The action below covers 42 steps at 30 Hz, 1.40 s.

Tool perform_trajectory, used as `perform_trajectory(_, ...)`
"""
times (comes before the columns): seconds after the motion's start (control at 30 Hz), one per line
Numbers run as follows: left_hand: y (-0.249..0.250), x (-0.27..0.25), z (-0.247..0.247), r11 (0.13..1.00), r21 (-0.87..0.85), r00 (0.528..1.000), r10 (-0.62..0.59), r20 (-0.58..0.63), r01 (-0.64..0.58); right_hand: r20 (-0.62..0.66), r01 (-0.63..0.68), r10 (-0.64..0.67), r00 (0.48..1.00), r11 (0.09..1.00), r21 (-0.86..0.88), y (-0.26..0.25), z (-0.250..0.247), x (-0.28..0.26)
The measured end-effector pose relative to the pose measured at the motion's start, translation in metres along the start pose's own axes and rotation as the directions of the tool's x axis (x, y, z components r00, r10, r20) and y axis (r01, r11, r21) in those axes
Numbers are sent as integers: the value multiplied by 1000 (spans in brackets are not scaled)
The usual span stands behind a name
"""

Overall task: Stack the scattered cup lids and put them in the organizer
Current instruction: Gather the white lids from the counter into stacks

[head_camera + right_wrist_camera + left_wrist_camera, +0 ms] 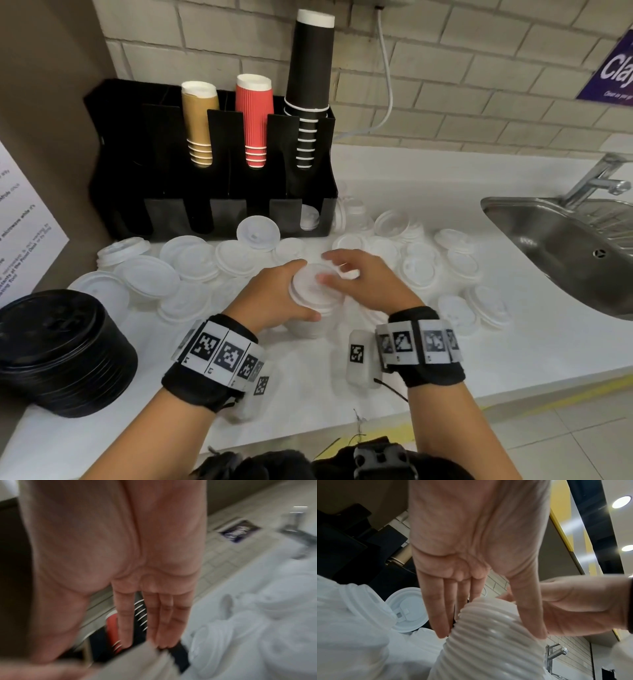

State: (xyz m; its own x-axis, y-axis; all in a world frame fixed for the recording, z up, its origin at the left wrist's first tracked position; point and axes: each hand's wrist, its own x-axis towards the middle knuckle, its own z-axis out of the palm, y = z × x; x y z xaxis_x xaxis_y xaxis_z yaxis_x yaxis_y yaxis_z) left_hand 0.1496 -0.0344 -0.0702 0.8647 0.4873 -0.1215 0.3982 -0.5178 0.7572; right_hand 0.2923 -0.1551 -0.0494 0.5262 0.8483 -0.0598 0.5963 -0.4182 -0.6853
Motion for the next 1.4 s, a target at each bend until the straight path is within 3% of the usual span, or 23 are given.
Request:
perform_trajectory(0.03,1,0,0,1000,13,1000,-4,1,4,-61,-50,51,997,999,7,7,-10,0)
perform_trajectory(0.1,1,1,0,1000,23,1000,-8,5,8,-115,-203,188,975,969,-143,24,-29,2)
perform_trajectory(0.2,1,0,0,999,30,1000,-16,2,16,1,-410,451,893,813,-413,43,-39,3)
perform_trajectory(0.3,1,-1,0,999,31,1000,-22,2,22,124,-427,517,847,801,-420,44,-33,5)
perform_trajectory(0.4,1,-1,0,999,24,1000,-23,-2,23,162,-387,506,848,797,-464,44,-24,9)
perform_trajectory(0.5,0,-2,1,1000,23,1000,-19,-14,19,72,-389,459,885,817,-425,47,-27,9)
perform_trajectory(0.6,-1,-3,2,999,27,999,-22,-29,23,-14,-317,317,948,945,-80,42,-38,5)
perform_trajectory(0.7,-1,-4,2,999,32,999,-25,-28,26,-55,-103,114,992,978,180,23,-36,-5)
perform_trajectory(0.87,3,-4,6,1000,-7,999,-1,-37,1,-20,53,-51,998,996,76,1,-6,-7)
perform_trajectory(1.17,-1,-3,10,999,-49,997,9,-82,-13,-28,129,-134,991,984,-123,-8,11,0)
perform_trajectory(1.4,-5,0,11,999,-48,997,-5,-78,1,5,121,-124,992,964,-235,-17,13,3)
